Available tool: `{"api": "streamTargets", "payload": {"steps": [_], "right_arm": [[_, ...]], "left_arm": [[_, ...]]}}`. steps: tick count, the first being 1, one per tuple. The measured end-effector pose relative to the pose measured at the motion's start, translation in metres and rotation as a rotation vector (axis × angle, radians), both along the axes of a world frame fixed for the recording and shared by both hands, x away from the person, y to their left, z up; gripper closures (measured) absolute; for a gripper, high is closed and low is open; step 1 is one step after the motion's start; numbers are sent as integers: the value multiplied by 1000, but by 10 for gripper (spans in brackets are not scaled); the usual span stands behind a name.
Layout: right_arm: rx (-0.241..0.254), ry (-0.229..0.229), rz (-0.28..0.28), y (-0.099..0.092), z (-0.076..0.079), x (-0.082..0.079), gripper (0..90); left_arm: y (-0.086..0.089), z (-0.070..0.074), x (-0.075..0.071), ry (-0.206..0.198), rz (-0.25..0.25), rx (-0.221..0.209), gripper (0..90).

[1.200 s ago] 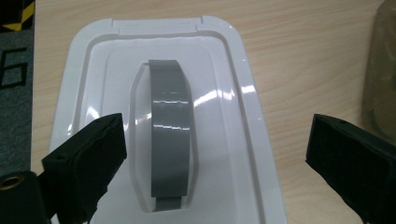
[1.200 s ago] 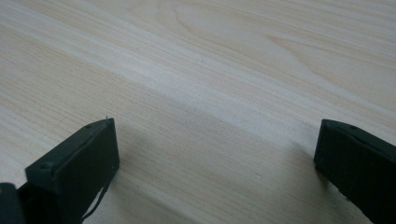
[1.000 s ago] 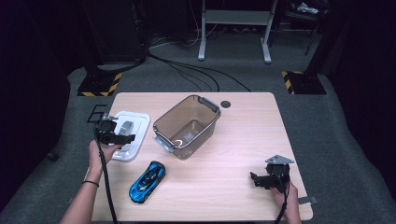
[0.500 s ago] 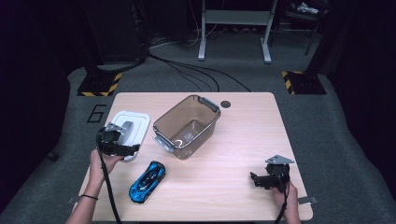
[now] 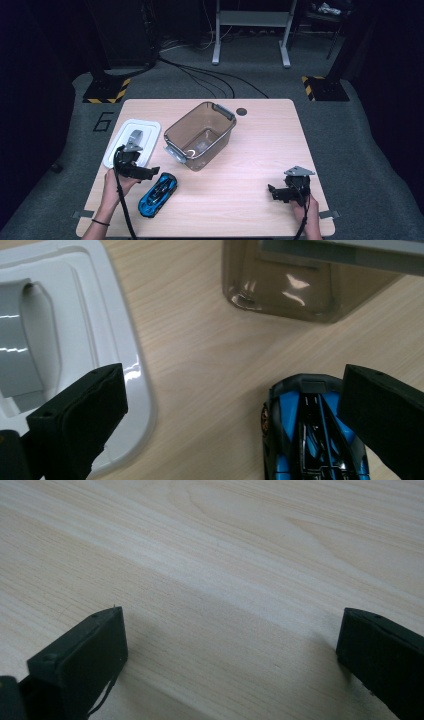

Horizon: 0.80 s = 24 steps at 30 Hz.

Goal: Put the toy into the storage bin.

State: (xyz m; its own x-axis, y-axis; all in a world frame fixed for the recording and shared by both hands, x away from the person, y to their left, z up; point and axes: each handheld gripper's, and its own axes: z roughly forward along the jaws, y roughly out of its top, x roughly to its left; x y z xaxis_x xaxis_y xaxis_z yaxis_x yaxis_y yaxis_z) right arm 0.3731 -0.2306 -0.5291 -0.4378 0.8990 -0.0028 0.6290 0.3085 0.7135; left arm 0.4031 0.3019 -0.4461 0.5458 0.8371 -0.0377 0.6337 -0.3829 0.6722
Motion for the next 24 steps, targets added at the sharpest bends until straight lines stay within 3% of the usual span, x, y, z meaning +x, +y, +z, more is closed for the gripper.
{"api": "streamTargets", "payload": {"steps": [8,24], "right_arm": [[0,0,0,0,0,0,0],[0,0,0,0,0,0,0]], "left_arm": [[-16,-6,-10,12,-34,-5,0],[-59,-33,-22,22,-68,106,1]]}}
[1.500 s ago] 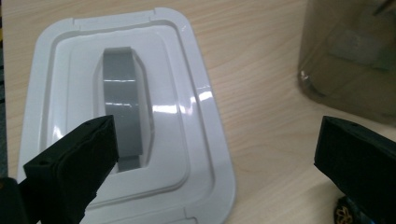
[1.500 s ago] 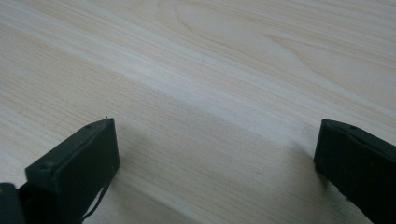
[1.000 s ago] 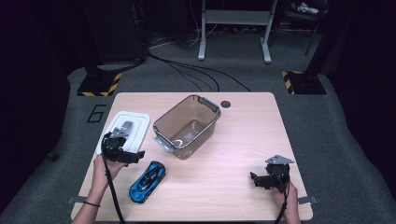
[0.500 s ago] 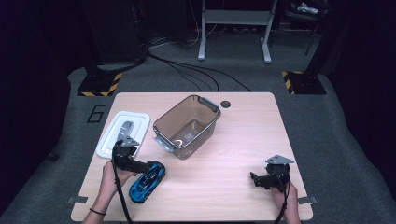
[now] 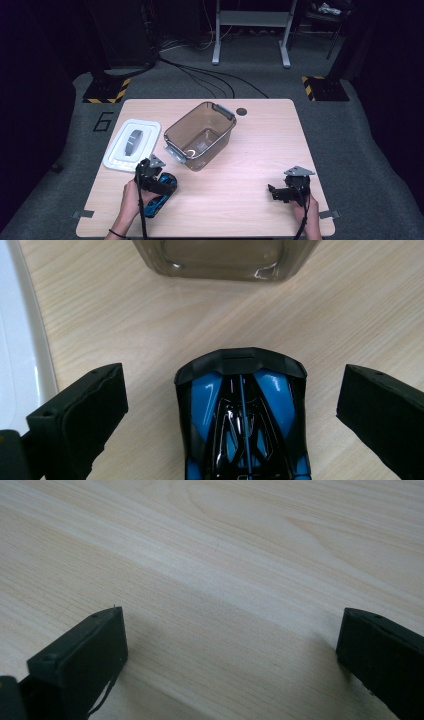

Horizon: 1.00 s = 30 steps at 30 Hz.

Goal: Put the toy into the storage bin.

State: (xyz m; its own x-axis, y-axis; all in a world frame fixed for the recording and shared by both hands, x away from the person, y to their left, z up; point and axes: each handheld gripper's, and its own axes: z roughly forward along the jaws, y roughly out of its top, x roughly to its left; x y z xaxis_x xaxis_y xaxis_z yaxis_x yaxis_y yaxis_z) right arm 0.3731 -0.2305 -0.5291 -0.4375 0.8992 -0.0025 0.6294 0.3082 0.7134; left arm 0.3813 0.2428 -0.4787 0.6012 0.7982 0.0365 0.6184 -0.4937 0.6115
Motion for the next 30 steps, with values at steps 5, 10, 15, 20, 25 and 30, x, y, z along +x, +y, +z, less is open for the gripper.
{"api": "streamTargets", "payload": {"steps": [5,10,15,20,25,30], "right_arm": [[0,0,0,0,0,0,0],[0,0,0,0,0,0,0],[0,-1,0,0,0,0,0],[0,0,0,0,0,0,0],[0,0,0,0,0,0,0],[0,0,0,0,0,0,0]], "left_arm": [[-6,-8,1,17,32,9,2],[-10,-12,3,33,56,17,10],[-13,-14,7,49,65,27,45],[-14,-16,8,59,71,29,95],[-14,-16,8,66,72,24,225],[-14,-20,8,67,84,25,238]]}}
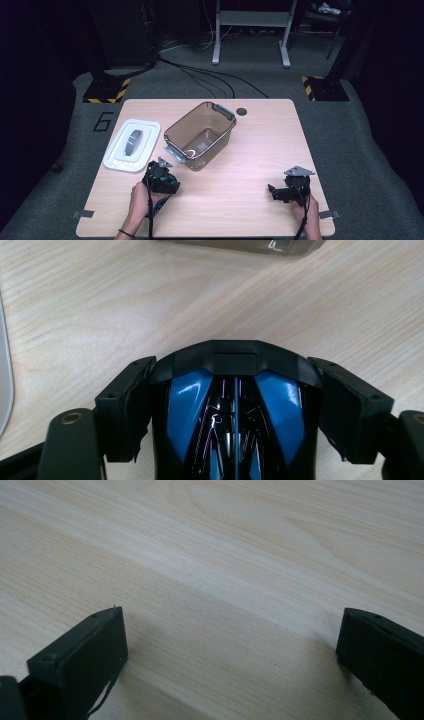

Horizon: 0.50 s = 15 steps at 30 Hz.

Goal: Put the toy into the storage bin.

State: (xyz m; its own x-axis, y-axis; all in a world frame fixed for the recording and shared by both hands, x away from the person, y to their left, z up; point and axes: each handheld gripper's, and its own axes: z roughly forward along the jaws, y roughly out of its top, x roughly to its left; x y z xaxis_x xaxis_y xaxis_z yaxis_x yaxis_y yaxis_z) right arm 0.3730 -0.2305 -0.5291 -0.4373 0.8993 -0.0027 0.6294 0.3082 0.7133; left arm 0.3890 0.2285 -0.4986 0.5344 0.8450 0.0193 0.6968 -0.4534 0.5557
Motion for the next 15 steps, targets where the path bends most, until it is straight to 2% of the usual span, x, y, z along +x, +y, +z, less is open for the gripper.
{"api": "streamTargets", "payload": {"steps": [4,8,13,15], "right_arm": [[-2,-1,-1,0,0,0,0],[0,-1,0,0,0,0,0],[0,0,0,0,0,0,0],[0,0,0,0,0,0,0]], "left_arm": [[1,0,-2,-3,4,-6,245],[3,1,-4,-31,10,-25,248],[9,10,-9,-61,4,-62,249],[11,12,-11,-60,5,-67,249]]}}
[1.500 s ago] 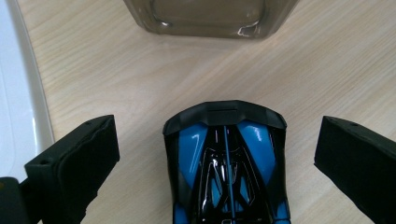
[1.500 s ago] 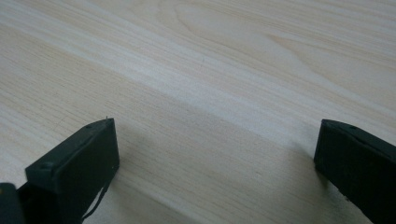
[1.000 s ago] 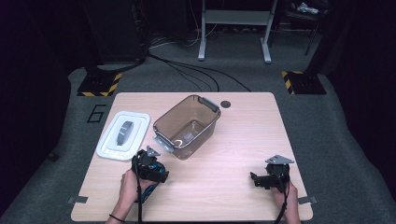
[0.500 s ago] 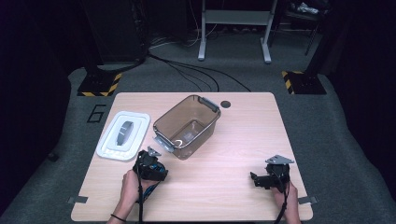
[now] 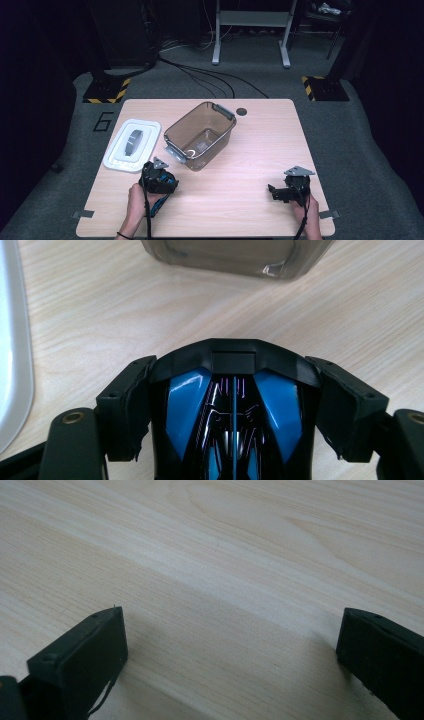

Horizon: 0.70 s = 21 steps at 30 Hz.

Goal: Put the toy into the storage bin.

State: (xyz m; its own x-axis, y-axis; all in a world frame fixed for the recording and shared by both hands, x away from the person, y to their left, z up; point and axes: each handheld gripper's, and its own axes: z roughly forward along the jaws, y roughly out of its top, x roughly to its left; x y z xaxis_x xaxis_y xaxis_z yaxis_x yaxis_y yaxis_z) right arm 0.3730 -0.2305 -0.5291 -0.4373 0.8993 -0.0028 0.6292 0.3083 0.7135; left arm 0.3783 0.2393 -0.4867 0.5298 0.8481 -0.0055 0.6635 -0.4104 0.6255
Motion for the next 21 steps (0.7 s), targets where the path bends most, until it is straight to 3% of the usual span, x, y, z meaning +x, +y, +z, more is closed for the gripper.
{"api": "streamTargets", "payload": {"steps": [12,21], "right_arm": [[0,0,0,0,0,0,0],[0,-1,1,0,0,0,0]], "left_arm": [[19,30,-16,-78,7,-75,249],[27,49,-26,-145,7,-96,250]]}}
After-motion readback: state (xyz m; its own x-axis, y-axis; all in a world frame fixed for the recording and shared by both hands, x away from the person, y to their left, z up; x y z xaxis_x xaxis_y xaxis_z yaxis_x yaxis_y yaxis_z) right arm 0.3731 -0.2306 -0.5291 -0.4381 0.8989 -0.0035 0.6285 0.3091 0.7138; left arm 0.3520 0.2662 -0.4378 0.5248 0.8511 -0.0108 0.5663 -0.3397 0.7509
